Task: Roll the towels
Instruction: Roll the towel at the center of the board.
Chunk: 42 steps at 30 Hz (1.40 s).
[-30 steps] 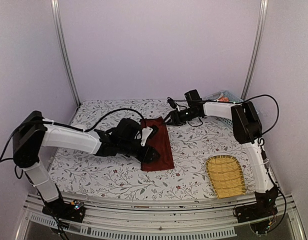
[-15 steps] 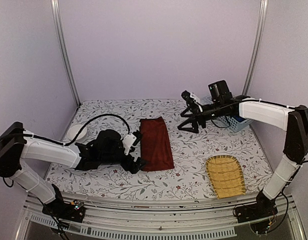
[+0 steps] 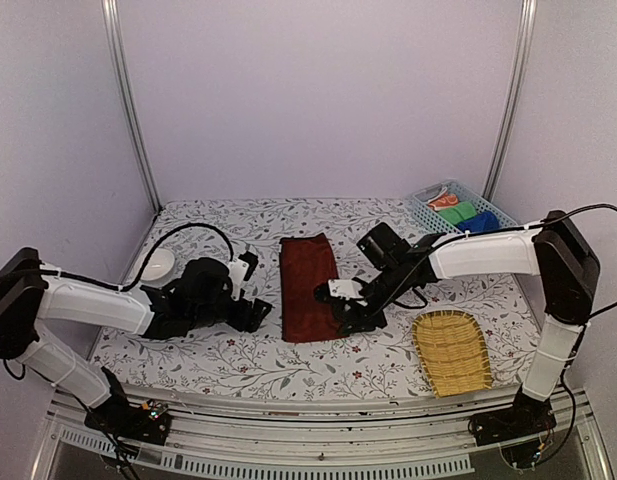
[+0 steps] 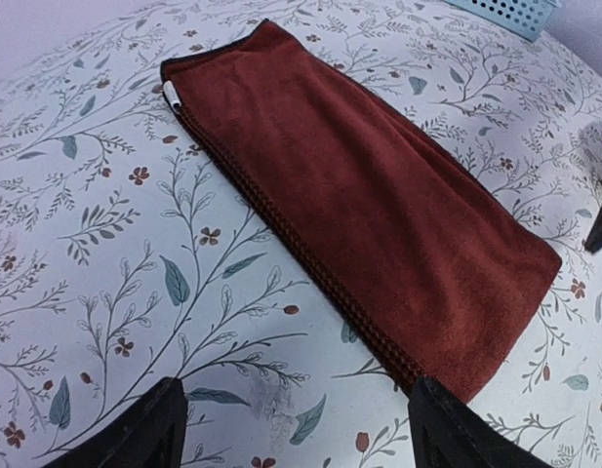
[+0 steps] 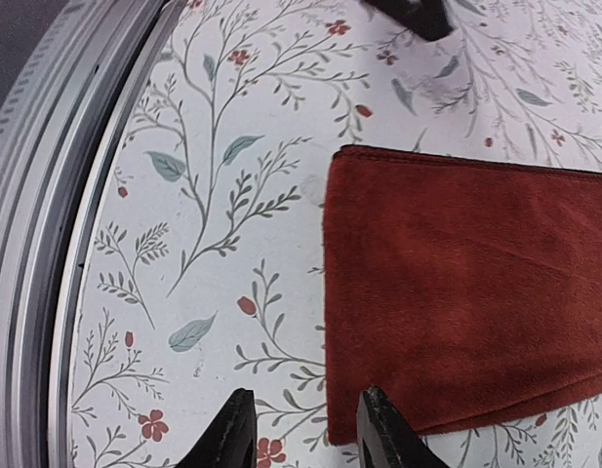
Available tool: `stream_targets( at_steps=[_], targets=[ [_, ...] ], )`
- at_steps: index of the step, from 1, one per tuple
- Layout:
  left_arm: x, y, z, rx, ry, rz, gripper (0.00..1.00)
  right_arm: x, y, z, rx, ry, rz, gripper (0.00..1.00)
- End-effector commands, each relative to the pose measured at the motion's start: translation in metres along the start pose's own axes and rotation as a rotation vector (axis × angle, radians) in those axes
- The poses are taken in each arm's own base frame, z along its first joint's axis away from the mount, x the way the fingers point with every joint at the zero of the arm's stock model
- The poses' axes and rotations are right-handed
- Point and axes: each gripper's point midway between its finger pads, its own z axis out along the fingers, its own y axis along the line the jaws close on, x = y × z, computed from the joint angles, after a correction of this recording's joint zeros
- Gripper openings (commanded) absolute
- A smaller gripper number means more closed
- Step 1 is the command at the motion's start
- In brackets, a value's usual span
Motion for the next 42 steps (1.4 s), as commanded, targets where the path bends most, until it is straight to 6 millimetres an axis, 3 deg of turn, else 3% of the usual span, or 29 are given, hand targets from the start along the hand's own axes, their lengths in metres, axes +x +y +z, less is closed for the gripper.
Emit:
stream_targets(
  at_steps=[1, 4, 7, 12, 18, 27, 31, 37, 40, 42],
  targets=[
    [-0.027, 0.006, -0.010, -0.023, -0.112, -0.062, 0.84, 0.010, 0.004, 0.019, 0.081, 0.102, -0.122, 0.36],
    [-0.035, -0.009, -0.021, 0.073, -0.149, -0.032, 0.67, 0.011, 0.004, 0.028, 0.073, 0.107, -0.126, 0.34],
    [-0.038, -0.016, -0.037, 0.136, -0.225, -0.037, 0.67, 0.014, 0.001, 0.038, 0.080, 0.118, -0.135, 0.35],
    [-0.033, -0.008, -0.041, 0.082, -0.220, -0.056, 0.70, 0.018, -0.009, 0.045, 0.115, 0.140, -0.141, 0.39],
    [-0.028, -0.015, -0.038, 0.104, -0.202, -0.043, 0.70, 0.022, -0.015, 0.052, 0.124, 0.153, -0.140, 0.41],
    [-0.019, -0.030, -0.034, 0.154, -0.147, 0.019, 0.64, 0.046, -0.015, 0.065, 0.109, 0.215, -0.100, 0.41],
    [-0.012, -0.044, -0.036, 0.204, -0.119, 0.079, 0.63, 0.065, -0.014, 0.070, 0.084, 0.251, -0.047, 0.41],
    [0.010, -0.071, -0.037, 0.226, -0.093, 0.291, 0.67, 0.085, 0.003, 0.077, -0.006, 0.291, -0.020, 0.25],
    [0.018, -0.088, -0.036, 0.247, -0.088, 0.386, 0.67, 0.083, 0.020, 0.072, -0.090, 0.267, 0.012, 0.16],
    [0.023, -0.104, -0.035, 0.284, -0.085, 0.441, 0.67, 0.067, 0.022, 0.067, -0.153, 0.221, 0.041, 0.10]
  ],
)
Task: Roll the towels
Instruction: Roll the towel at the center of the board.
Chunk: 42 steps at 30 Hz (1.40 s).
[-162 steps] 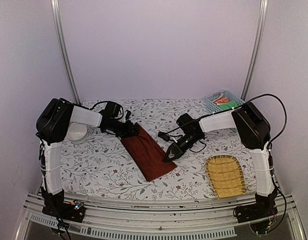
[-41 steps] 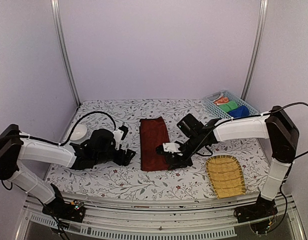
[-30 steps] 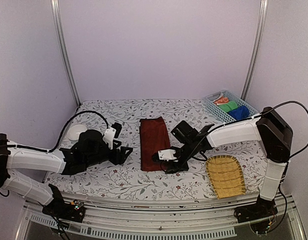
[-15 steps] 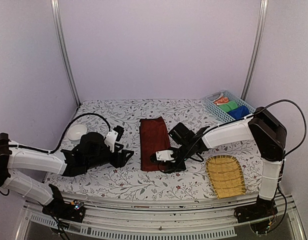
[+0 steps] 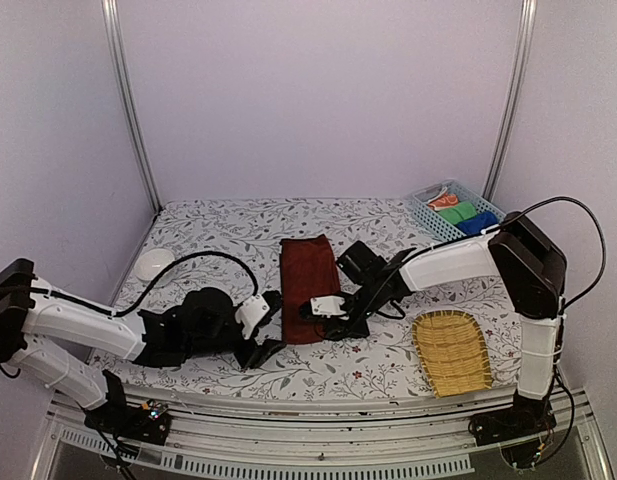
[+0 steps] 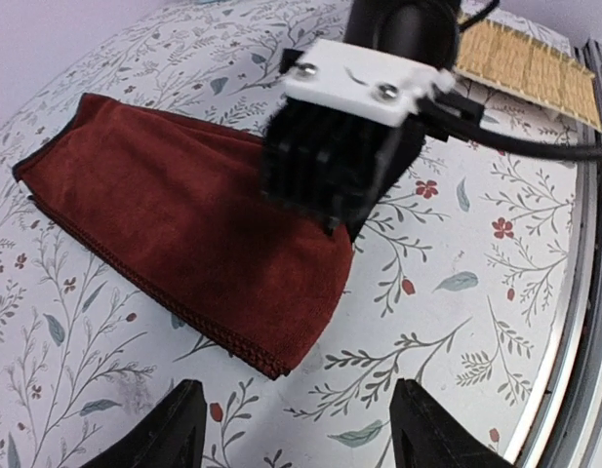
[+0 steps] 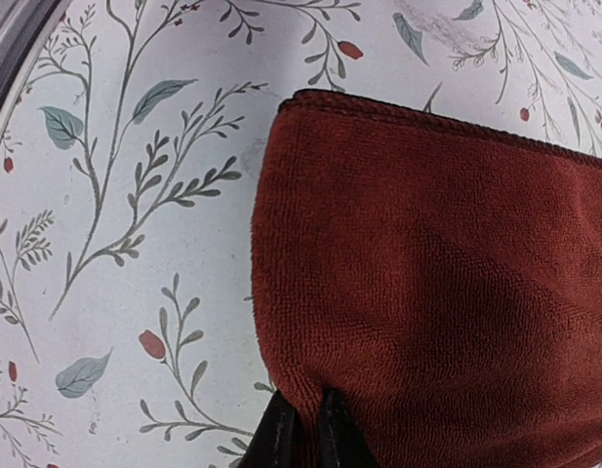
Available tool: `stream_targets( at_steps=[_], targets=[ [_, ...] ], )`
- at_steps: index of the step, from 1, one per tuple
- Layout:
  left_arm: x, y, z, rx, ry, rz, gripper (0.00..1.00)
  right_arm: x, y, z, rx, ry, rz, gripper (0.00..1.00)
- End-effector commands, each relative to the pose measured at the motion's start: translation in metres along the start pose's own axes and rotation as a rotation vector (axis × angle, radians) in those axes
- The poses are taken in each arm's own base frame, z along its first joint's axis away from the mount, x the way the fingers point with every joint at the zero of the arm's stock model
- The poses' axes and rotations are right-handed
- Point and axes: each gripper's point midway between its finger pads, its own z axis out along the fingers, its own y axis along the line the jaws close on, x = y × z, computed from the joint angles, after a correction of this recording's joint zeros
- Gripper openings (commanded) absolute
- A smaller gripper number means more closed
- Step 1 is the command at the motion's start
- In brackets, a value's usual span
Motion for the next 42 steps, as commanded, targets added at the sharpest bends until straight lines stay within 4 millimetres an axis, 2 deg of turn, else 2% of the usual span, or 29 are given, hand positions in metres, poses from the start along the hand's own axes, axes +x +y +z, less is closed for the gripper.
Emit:
stream_targets(
  at_steps=[1, 5, 8, 15, 19, 22, 24, 28, 31, 36, 42],
  targets=[
    [-0.004, -0.034, 0.010, 0.061, 0.006, 0.184, 0.66, 0.033, 0.049, 0.003, -0.275, 0.083, 0.139, 0.08],
    [0.002, -0.060, 0.026, 0.110, 0.045, 0.289, 0.63, 0.022, 0.056, -0.009, -0.428, 0.010, 0.243, 0.04],
    [0.004, -0.072, 0.039, 0.123, 0.062, 0.334, 0.63, 0.017, 0.056, -0.018, -0.552, -0.046, 0.342, 0.03],
    [-0.001, -0.083, 0.061, 0.147, 0.033, 0.395, 0.65, 0.013, 0.042, -0.022, -0.656, -0.122, 0.462, 0.04],
    [-0.001, -0.076, 0.078, 0.083, 0.047, 0.447, 0.65, 0.012, 0.042, -0.022, -0.674, -0.129, 0.472, 0.03],
    [0.000, -0.074, 0.087, 0.058, 0.044, 0.491, 0.63, 0.021, 0.046, -0.011, -0.696, -0.107, 0.502, 0.03],
    [0.001, -0.073, 0.093, 0.053, 0.046, 0.498, 0.60, 0.024, 0.047, -0.010, -0.699, -0.100, 0.509, 0.04],
    [0.004, -0.075, 0.100, 0.069, 0.054, 0.500, 0.44, 0.025, 0.049, -0.009, -0.706, -0.093, 0.517, 0.04],
    [0.004, -0.077, 0.101, 0.087, 0.052, 0.487, 0.33, 0.027, 0.049, -0.008, -0.706, -0.091, 0.520, 0.04],
    [0.007, -0.073, 0.101, 0.103, 0.063, 0.440, 0.22, 0.027, 0.049, -0.008, -0.704, -0.091, 0.518, 0.04],
    [0.008, -0.070, 0.101, 0.132, 0.078, 0.397, 0.05, 0.026, 0.050, -0.010, -0.709, -0.095, 0.521, 0.05]
  ],
)
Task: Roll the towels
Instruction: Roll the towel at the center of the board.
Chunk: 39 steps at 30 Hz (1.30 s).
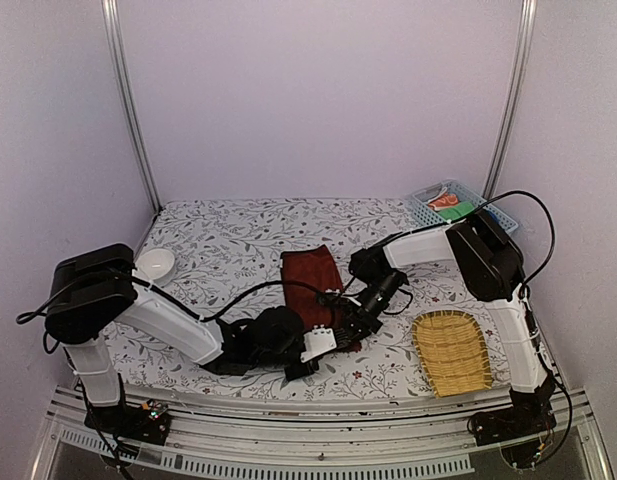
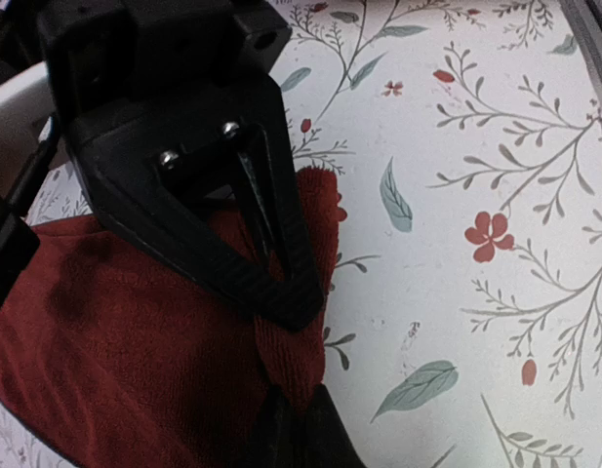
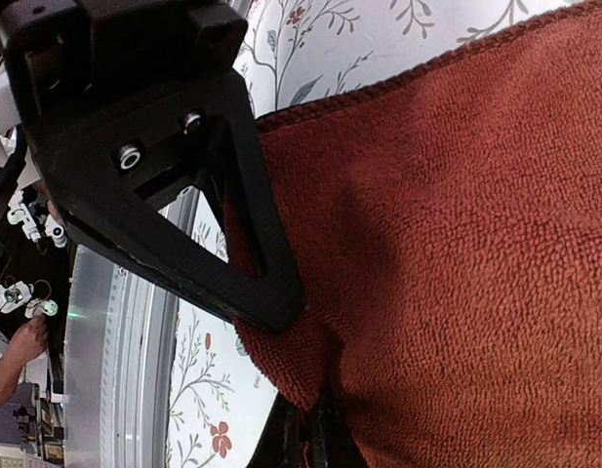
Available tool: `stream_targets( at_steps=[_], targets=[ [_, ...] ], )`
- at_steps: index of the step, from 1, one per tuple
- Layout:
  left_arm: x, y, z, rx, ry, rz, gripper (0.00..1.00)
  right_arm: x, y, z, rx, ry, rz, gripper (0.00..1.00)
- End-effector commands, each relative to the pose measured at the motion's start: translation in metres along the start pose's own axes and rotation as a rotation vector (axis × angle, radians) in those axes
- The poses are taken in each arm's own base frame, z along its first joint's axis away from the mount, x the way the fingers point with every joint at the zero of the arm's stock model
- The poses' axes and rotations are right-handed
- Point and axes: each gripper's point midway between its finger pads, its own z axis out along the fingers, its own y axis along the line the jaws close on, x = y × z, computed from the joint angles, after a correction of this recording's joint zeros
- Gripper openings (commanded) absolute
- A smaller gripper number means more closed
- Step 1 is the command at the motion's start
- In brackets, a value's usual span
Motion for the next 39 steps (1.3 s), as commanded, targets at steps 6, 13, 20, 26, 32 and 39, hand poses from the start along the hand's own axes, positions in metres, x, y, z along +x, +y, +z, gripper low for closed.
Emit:
stream_targets(
  at_steps=[6, 13, 20, 26, 32, 39],
  targets=[
    [-0.007, 0.000, -0.002, 0.168, -0.024, -0.182, 0.00, -0.018, 0.035, -0.035, -0.024, -0.062, -0.063, 0.28],
    [-0.014, 0.000, -0.003, 0.390, -0.015, -0.493, 0.00, -0.050, 0.072, -0.111, 0.119, -0.195, -0.173, 0.38],
    [-0.014, 0.005, -0.001, 0.570, 0.002, -0.804, 0.00, -0.041, 0.077, -0.125, 0.354, -0.190, -0.265, 0.36],
    [0.002, 0.001, 0.014, 0.672, 0.110, -1.014, 0.00, -0.018, 0.067, -0.091, 0.500, -0.064, -0.352, 0.33],
    [0.009, 0.005, 0.016, 0.688, 0.126, -1.189, 0.00, -0.007, 0.058, -0.048, 0.535, 0.063, -0.445, 0.30],
    [0.017, 0.005, 0.013, 0.711, 0.117, -1.359, 0.00, 0.002, 0.033, -0.028, 0.584, 0.151, -0.526, 0.23]
  ],
)
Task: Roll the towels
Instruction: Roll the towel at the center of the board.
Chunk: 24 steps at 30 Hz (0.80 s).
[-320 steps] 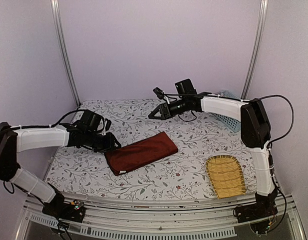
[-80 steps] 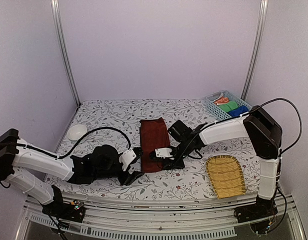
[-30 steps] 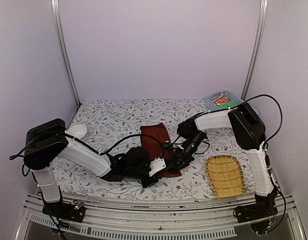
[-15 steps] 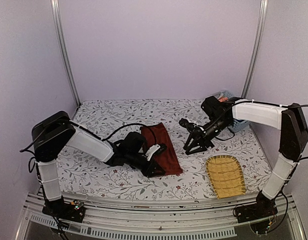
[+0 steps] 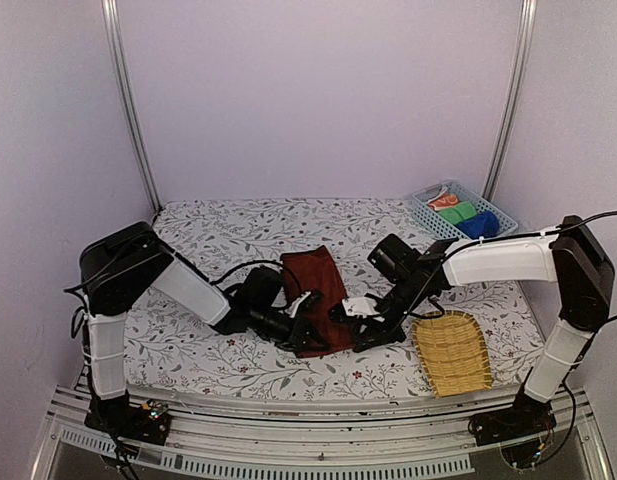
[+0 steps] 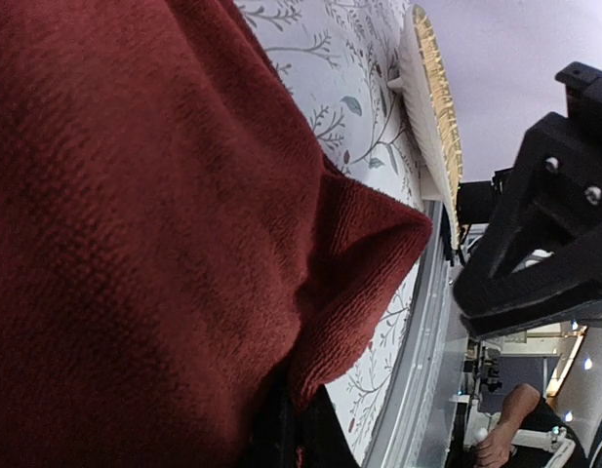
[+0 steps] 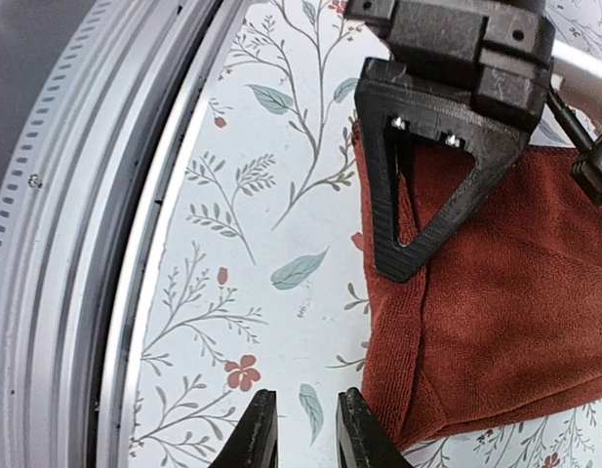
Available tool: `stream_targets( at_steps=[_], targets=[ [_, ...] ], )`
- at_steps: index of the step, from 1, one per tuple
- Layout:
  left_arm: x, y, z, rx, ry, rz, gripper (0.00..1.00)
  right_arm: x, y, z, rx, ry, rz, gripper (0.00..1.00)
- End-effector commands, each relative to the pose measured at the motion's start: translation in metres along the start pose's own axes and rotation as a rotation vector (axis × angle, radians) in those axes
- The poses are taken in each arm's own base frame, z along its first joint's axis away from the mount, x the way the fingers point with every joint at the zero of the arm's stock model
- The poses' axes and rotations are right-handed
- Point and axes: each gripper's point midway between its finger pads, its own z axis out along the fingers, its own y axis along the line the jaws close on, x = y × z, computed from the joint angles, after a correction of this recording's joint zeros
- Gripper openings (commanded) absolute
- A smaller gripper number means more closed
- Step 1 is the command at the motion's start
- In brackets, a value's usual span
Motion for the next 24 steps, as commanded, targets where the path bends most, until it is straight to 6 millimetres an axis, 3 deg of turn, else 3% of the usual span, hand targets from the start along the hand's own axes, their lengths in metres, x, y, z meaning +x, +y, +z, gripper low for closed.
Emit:
stream_targets(
  at_steps=[1, 7, 12, 19, 24],
  targets=[
    [0.006, 0.009, -0.002, 0.039, -0.011, -0.162, 0.00, 0.007, -0.019, 0.016, 0.076, 0.044, -0.080, 0.22],
    [0.007, 0.008, -0.004, 0.081, -0.033, -0.250, 0.00, 0.003, -0.013, 0.030, 0.092, 0.064, -0.156, 0.20],
    [0.009, 0.011, -0.002, 0.079, -0.022, -0.271, 0.00, 0.009, -0.023, 0.038, 0.152, 0.084, -0.181, 0.26],
    [0.009, 0.016, 0.001, 0.059, -0.009, -0.267, 0.00, 0.017, -0.034, 0.047, 0.186, 0.113, -0.190, 0.27],
    [0.008, 0.016, 0.001, 0.048, -0.006, -0.267, 0.00, 0.009, -0.028, 0.042, 0.197, 0.111, -0.210, 0.27]
  ],
)
